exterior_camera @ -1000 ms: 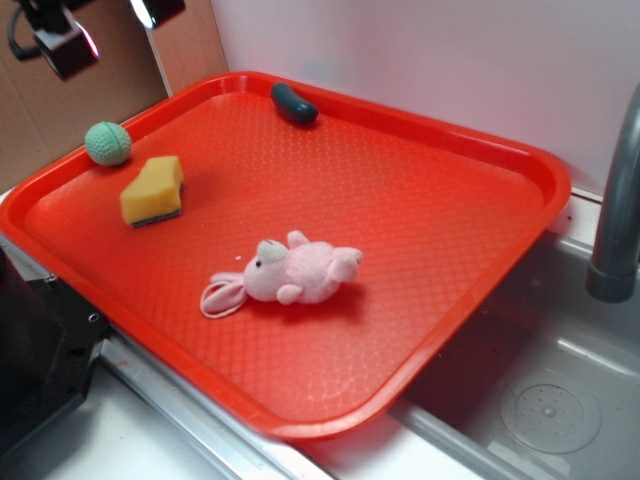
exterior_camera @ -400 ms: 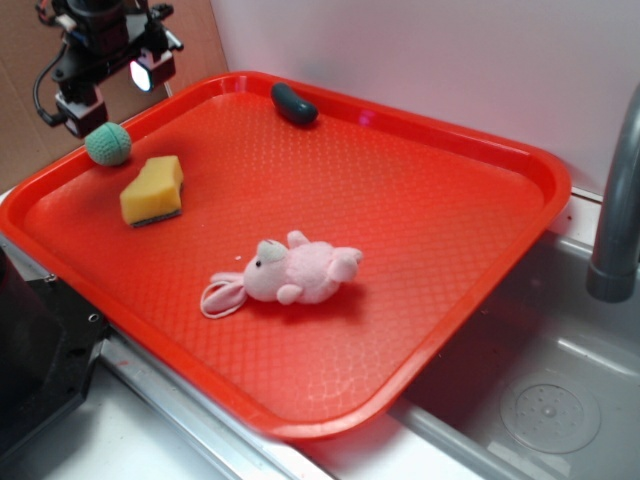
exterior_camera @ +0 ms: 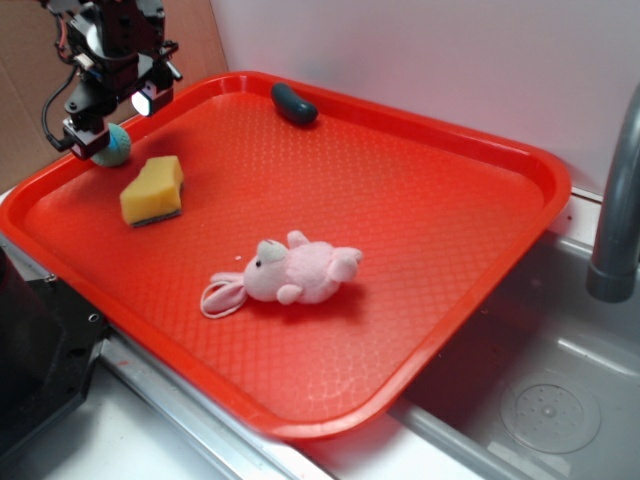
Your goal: Grab the green ball.
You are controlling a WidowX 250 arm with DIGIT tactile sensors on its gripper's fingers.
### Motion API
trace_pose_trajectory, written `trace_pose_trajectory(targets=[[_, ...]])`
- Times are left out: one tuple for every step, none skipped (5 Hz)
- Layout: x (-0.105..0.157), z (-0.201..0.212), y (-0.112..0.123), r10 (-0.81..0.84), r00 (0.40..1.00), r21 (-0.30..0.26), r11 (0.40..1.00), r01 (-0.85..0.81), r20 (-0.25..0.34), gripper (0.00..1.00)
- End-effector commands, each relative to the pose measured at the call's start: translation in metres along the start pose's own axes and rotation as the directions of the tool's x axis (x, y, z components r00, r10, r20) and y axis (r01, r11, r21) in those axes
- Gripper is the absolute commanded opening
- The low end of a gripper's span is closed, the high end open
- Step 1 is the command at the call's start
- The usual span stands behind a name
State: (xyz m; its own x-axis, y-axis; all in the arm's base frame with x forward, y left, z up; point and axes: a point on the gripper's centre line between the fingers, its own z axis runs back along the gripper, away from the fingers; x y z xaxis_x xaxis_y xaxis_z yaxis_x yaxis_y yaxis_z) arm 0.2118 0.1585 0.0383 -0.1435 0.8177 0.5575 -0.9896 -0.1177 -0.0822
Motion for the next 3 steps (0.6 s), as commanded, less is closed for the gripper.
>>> trace_pose_trajectory(targets=[[0.0136,-0.011,0.0007,0.046,0.998,0.018,0.999,-0.047,0.05,0.18],[0.0134,-0.0104,0.0014,0.047,0.998,0.01,0.999,-0.047,0.053,0.0],[0.0128,-0.0083,0.0019,0.045,0.998,-0.003,0.999,-0.045,0.047,0.0]])
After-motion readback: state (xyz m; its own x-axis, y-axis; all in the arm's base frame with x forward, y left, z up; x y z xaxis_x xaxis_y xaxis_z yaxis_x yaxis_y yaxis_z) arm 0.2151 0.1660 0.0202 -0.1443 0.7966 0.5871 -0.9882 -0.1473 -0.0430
